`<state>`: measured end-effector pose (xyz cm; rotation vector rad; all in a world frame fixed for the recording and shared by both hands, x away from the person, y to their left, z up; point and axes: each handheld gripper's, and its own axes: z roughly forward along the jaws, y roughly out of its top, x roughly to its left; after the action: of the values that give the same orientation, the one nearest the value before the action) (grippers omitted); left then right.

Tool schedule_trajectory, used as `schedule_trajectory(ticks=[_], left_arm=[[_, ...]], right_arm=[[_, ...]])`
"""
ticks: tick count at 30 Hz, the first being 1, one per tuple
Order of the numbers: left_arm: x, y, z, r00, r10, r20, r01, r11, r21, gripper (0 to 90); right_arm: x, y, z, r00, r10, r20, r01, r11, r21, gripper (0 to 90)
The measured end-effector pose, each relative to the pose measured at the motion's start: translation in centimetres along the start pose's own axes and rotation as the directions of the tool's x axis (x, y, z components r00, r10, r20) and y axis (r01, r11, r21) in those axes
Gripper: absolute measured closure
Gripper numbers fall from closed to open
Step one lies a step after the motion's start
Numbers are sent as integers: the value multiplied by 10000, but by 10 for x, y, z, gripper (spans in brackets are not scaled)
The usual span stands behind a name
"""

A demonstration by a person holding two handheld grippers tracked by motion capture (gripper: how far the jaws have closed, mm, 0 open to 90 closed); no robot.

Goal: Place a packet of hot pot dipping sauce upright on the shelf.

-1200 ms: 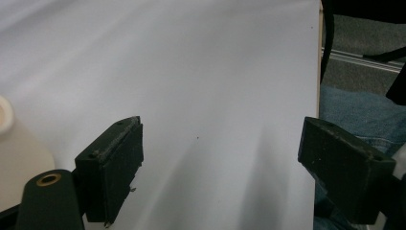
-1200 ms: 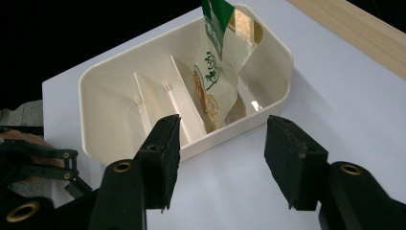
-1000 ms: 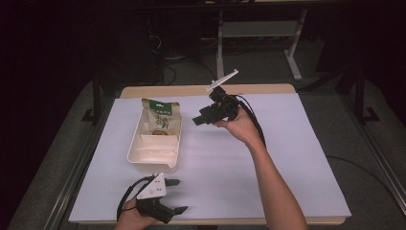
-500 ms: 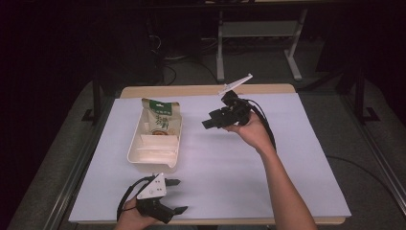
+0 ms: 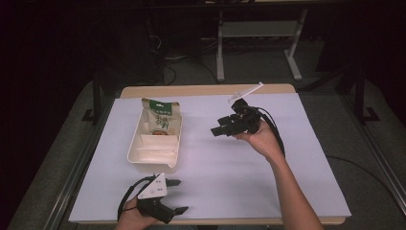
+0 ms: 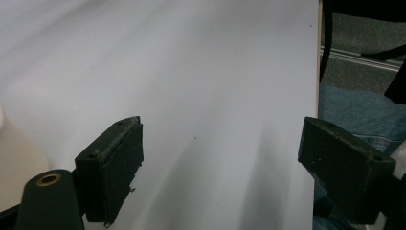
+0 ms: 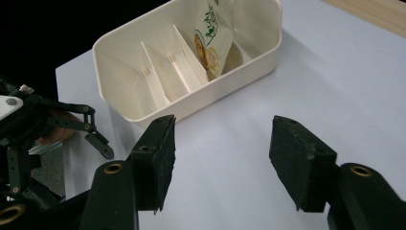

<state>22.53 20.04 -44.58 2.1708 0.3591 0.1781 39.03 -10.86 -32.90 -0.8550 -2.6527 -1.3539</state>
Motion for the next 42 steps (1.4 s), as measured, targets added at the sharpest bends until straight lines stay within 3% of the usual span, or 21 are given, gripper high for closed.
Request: schedule_trajectory(ticks=[10,42], left_arm=[[0,0,0,10000,-22,-2,22,10000,-4,152],[1,0,0,10000,-53,-1,53,10000,4,151]], right_arm=[[-1,-19,-2,9998,136,-167,-137,9999,-40,391],[5,-62,-15,9995,314,-104,-315,9995,-57,354]])
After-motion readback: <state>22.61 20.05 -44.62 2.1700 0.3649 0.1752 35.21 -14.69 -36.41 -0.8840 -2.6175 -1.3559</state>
